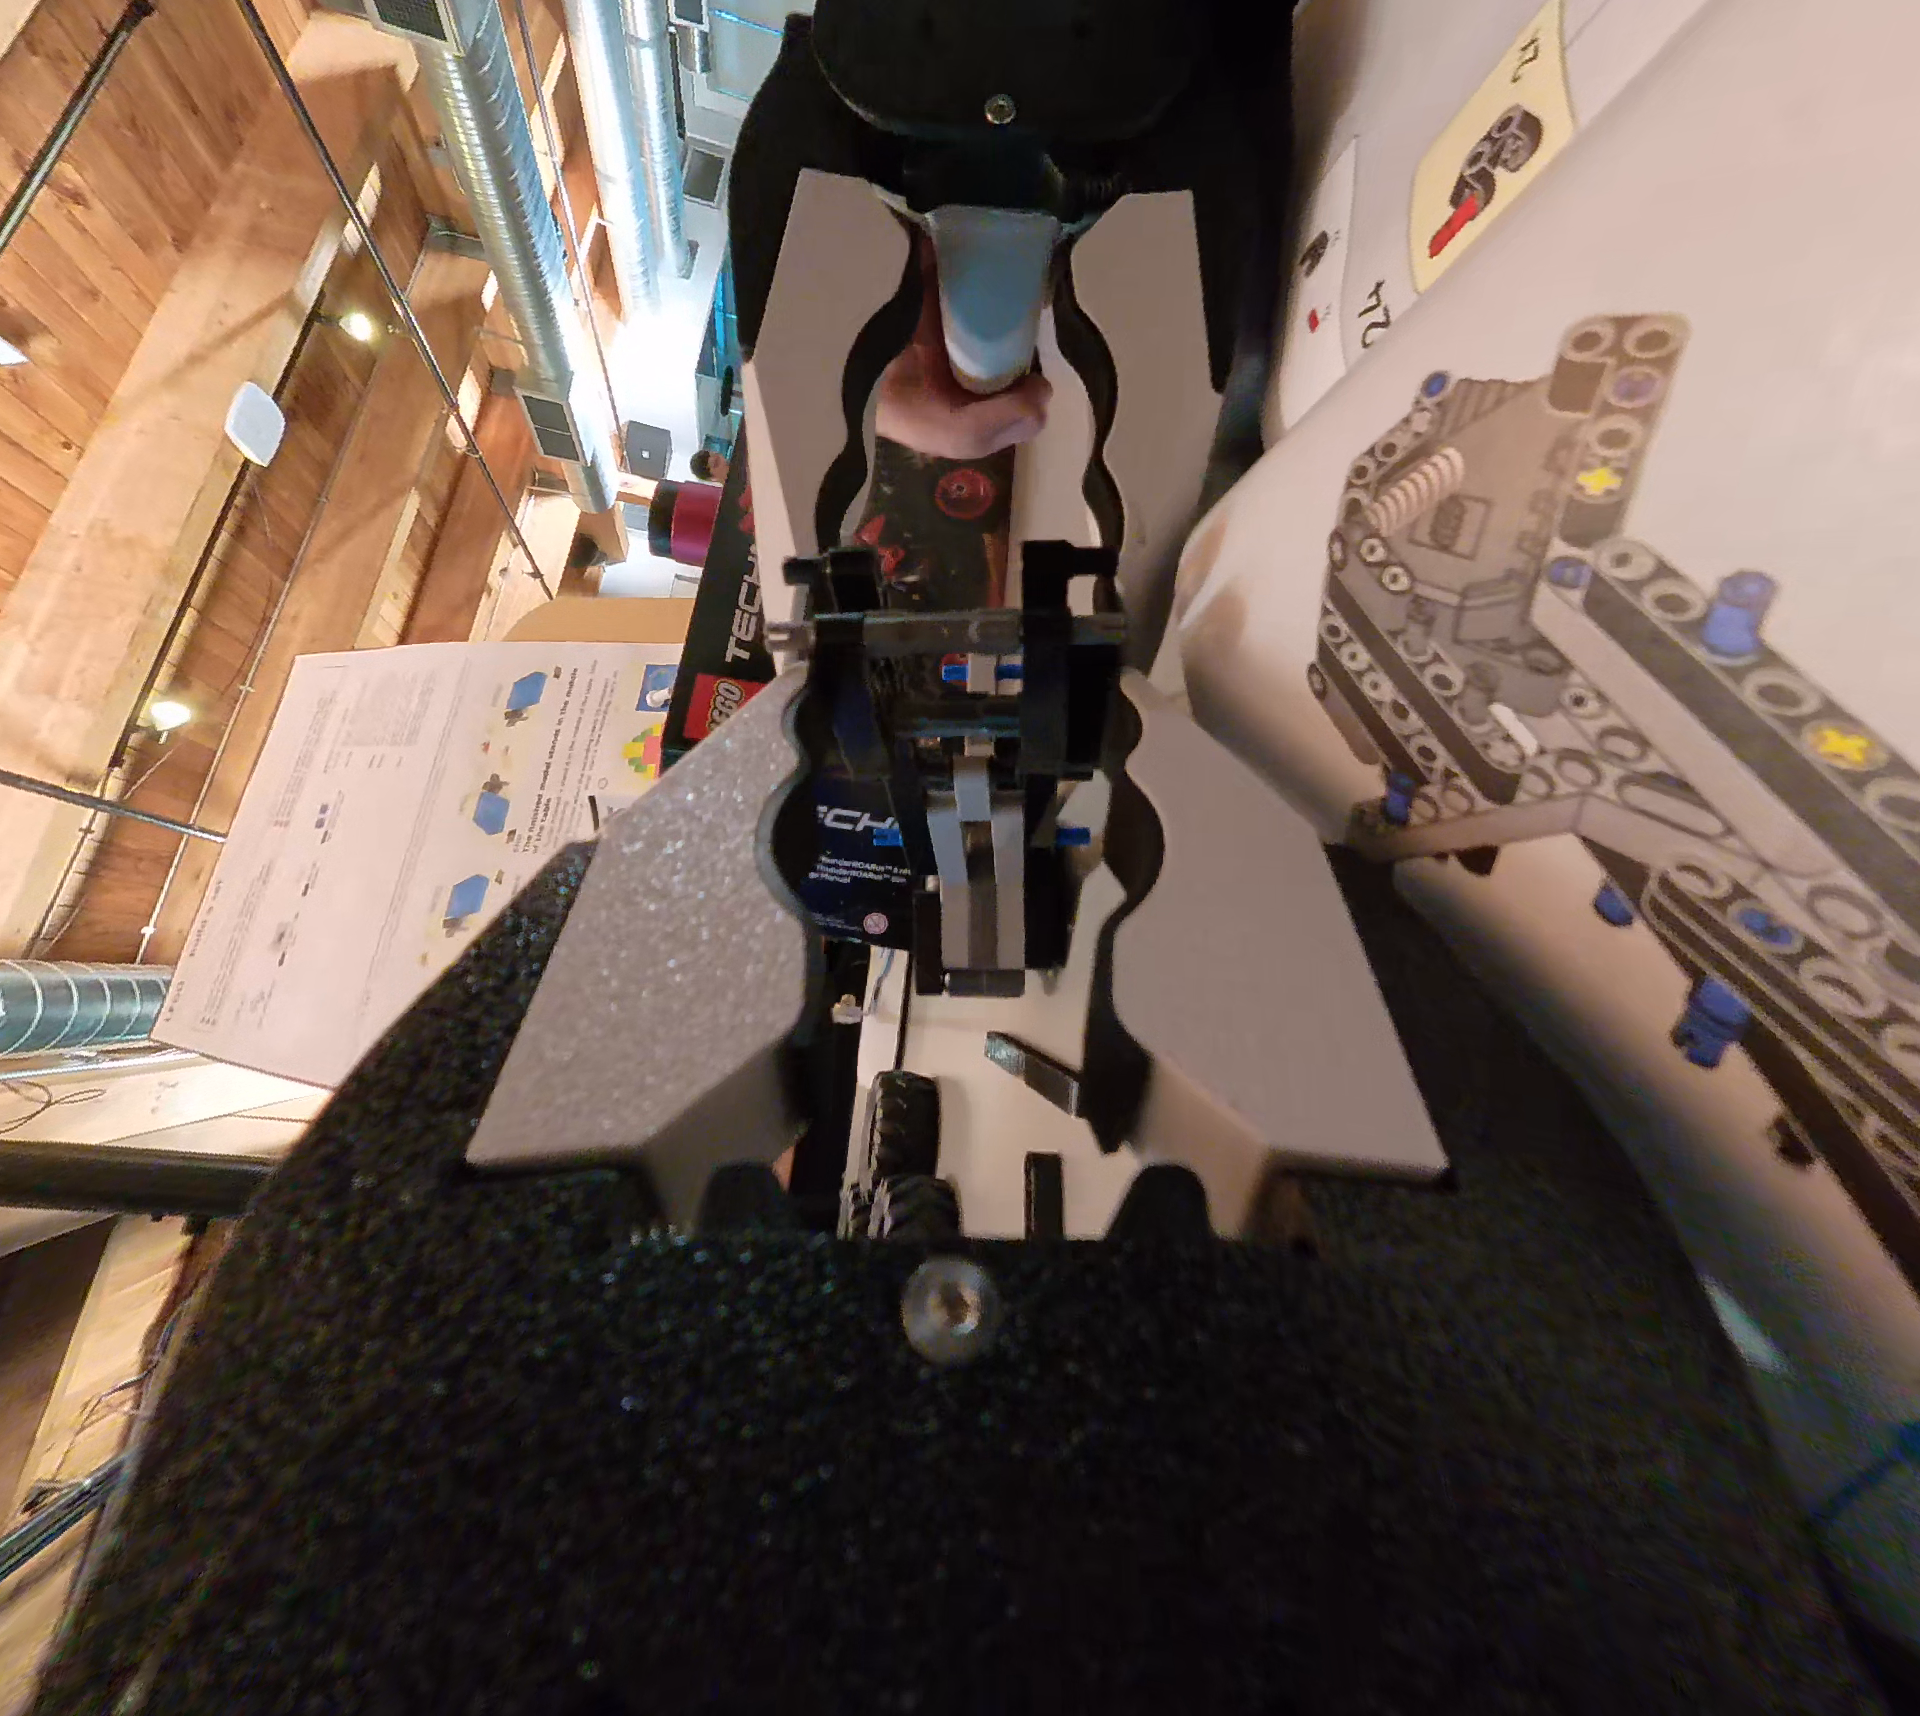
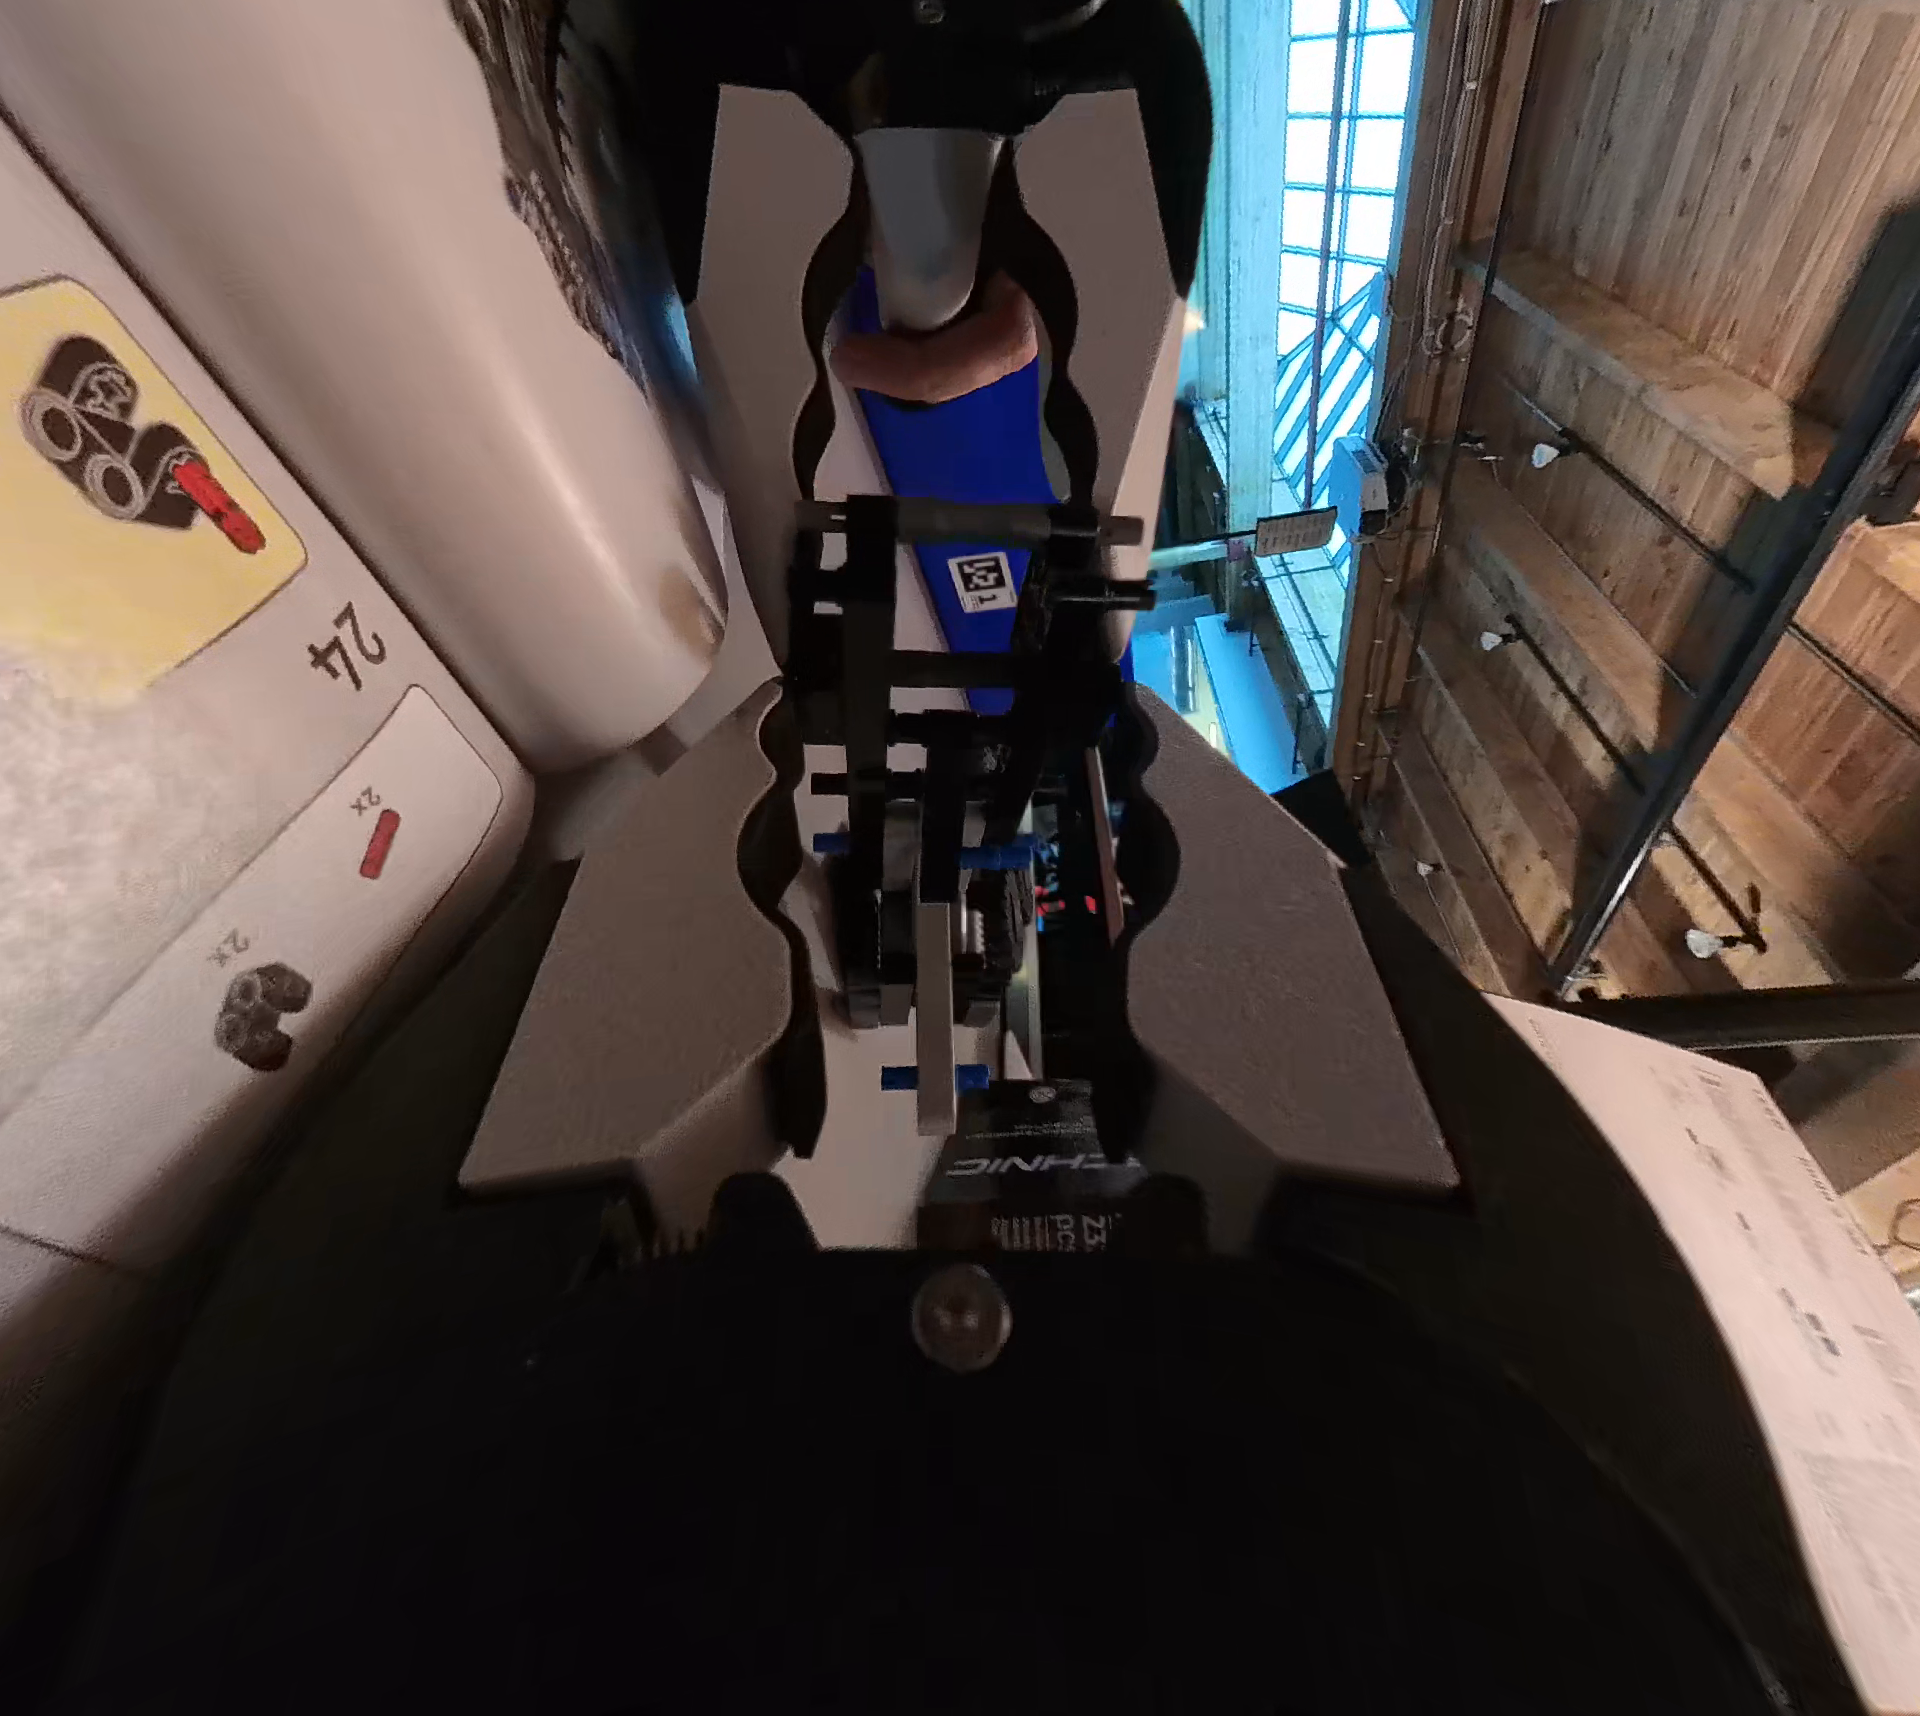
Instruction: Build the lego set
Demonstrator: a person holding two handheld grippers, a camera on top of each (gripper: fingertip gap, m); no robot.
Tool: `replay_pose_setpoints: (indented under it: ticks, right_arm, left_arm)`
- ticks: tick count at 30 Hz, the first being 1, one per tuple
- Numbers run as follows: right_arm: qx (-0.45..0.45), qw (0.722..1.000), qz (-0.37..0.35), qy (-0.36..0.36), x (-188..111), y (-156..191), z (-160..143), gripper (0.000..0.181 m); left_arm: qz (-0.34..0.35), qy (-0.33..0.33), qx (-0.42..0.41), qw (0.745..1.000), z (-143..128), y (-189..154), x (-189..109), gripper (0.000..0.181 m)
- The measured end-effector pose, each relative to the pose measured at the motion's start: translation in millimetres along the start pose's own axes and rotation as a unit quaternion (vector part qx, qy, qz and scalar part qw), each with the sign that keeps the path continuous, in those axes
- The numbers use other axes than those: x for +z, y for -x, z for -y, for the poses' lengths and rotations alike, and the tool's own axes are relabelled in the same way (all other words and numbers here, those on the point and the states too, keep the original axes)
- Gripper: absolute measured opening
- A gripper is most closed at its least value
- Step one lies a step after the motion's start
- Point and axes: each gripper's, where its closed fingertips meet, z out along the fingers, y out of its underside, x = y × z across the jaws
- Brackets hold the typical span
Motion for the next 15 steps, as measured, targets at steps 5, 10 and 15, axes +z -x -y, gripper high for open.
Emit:
replay_pose_setpoints:
  ticks: [5,10,15]
  right_arm:
    - [0.010,1.000,0.007,0.007,0.6,0.3,1.2,0.057]
    - [0.030,0.999,0.011,0.008,1.9,-0.5,1.1,0.057]
    - [0.056,0.998,-0.006,-0.004,-1.4,-7.0,-1.2,0.057]
  left_arm:
    - [-0.001,-0.009,-0.005,1.000,1.1,0.4,-2.1,0.050]
    - [0.004,-0.007,-0.009,1.000,-0.1,2.6,-2.8,0.050]
    - [0.016,0.019,-0.024,0.999,-7.6,7.8,-5.8,0.060]
